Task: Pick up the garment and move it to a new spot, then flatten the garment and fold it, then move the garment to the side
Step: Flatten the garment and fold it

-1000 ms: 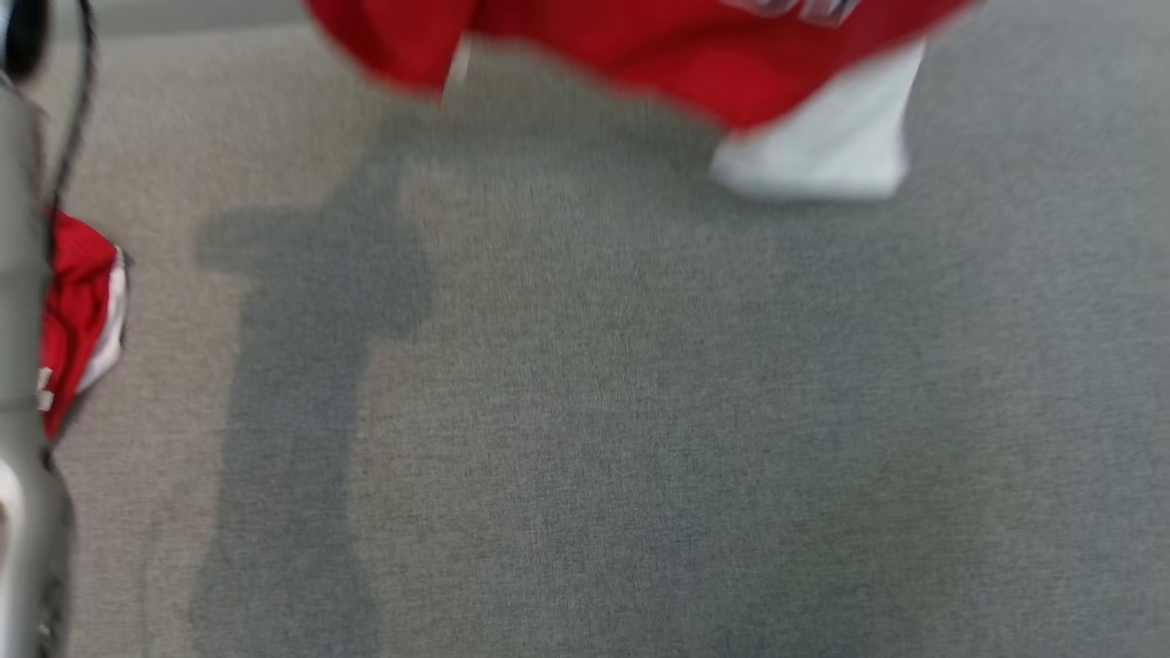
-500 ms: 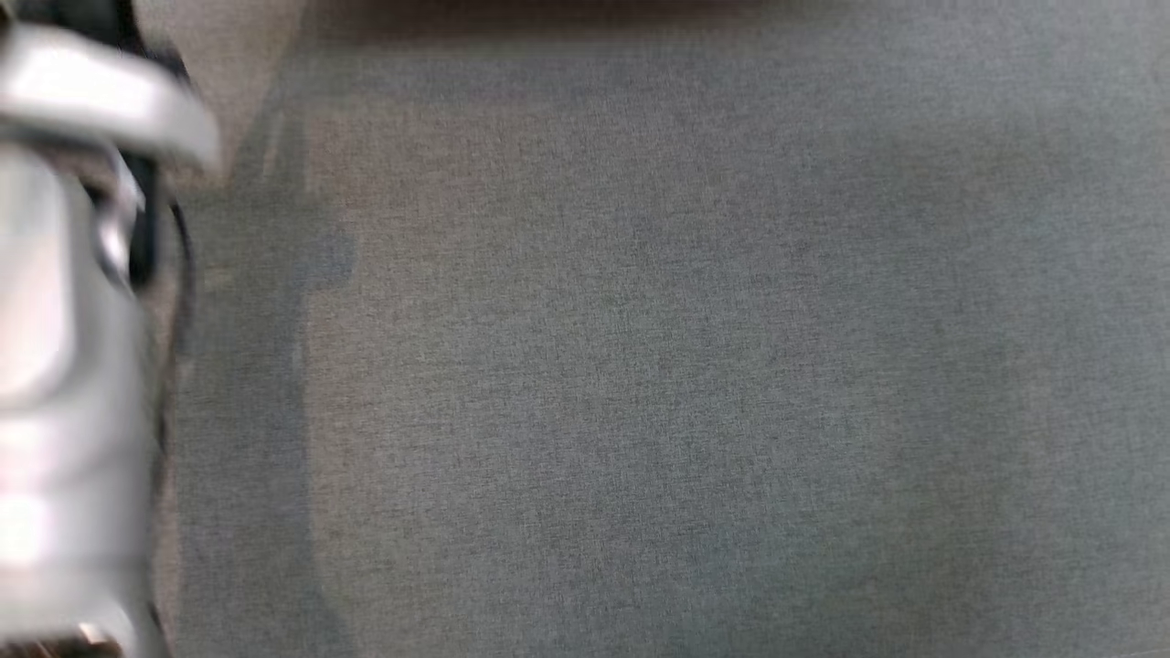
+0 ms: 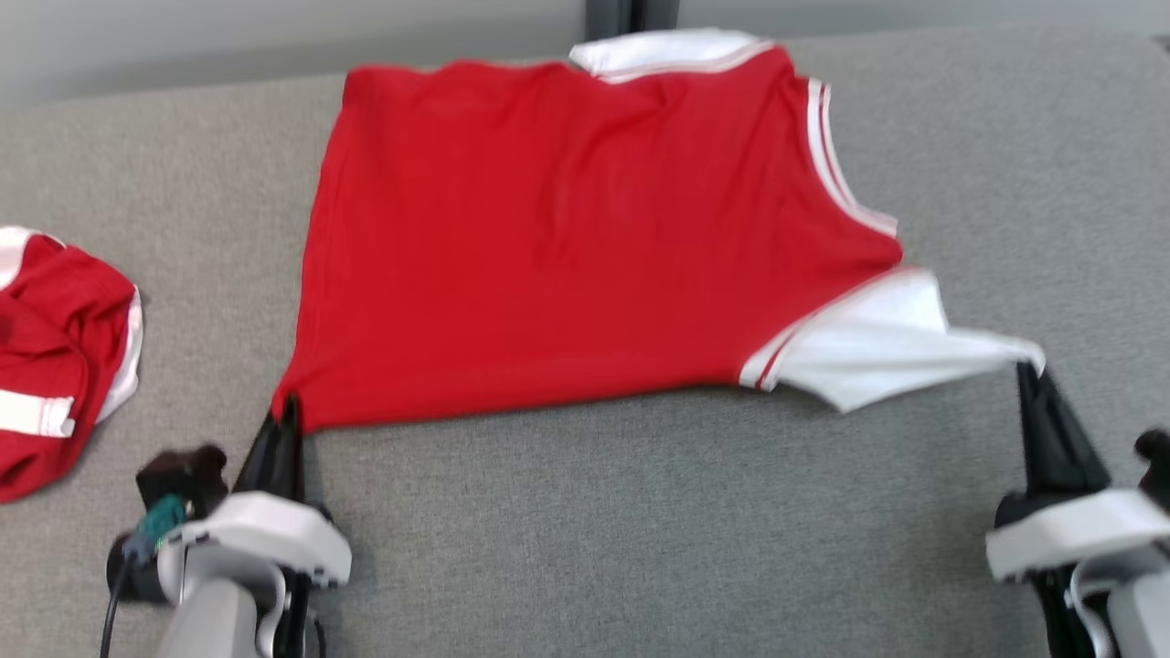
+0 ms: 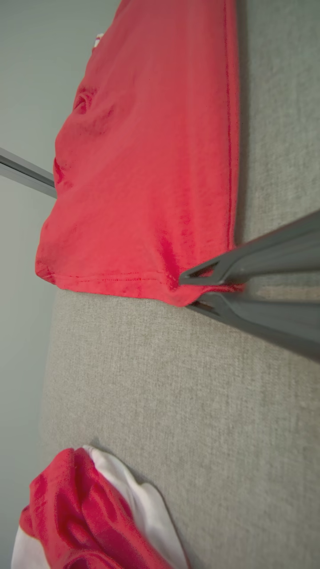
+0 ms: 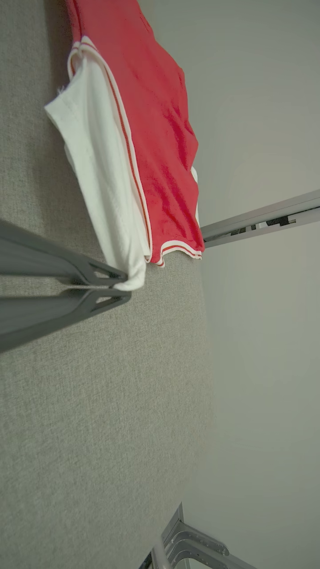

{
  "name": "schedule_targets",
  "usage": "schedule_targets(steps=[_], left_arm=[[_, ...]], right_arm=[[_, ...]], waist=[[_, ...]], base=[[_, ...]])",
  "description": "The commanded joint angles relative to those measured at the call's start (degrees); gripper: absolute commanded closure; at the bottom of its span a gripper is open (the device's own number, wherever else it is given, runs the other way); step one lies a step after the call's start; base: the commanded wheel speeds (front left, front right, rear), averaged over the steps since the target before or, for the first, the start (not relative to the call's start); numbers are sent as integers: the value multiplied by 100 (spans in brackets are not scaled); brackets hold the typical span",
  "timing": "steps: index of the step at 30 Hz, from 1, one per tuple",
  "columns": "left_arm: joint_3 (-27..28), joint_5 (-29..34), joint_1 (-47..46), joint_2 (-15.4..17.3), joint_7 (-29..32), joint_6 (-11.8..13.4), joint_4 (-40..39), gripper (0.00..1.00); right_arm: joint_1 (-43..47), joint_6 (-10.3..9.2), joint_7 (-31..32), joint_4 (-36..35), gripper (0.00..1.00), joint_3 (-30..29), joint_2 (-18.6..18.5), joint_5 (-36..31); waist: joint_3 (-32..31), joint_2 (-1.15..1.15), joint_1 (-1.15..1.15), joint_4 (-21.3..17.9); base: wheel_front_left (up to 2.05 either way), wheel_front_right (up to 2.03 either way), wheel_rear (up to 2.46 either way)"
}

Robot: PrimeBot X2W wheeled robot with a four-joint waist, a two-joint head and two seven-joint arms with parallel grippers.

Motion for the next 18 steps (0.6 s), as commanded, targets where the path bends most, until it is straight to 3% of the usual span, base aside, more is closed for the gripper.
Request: schedule_targets(steps=[1, 10, 18], left_arm=[[67, -41, 95, 59, -1, 34, 7, 100], [-75, -535, 1412, 43, -1, 181, -34, 100], [-186, -509, 2253, 40, -1, 226, -268, 100]], right_arm=[[77, -3, -1, 10, 100, -54, -40, -8], [1107, -10, -2, 327, 100, -294, 279, -5], [1785, -9, -2, 334, 100, -159, 422, -23]], waist=[[-250, 0, 0, -71], [-1362, 0, 0, -99], [-1862, 0, 0, -33]], base=[[0, 0, 0], [0, 0, 0], [0, 0, 0]])
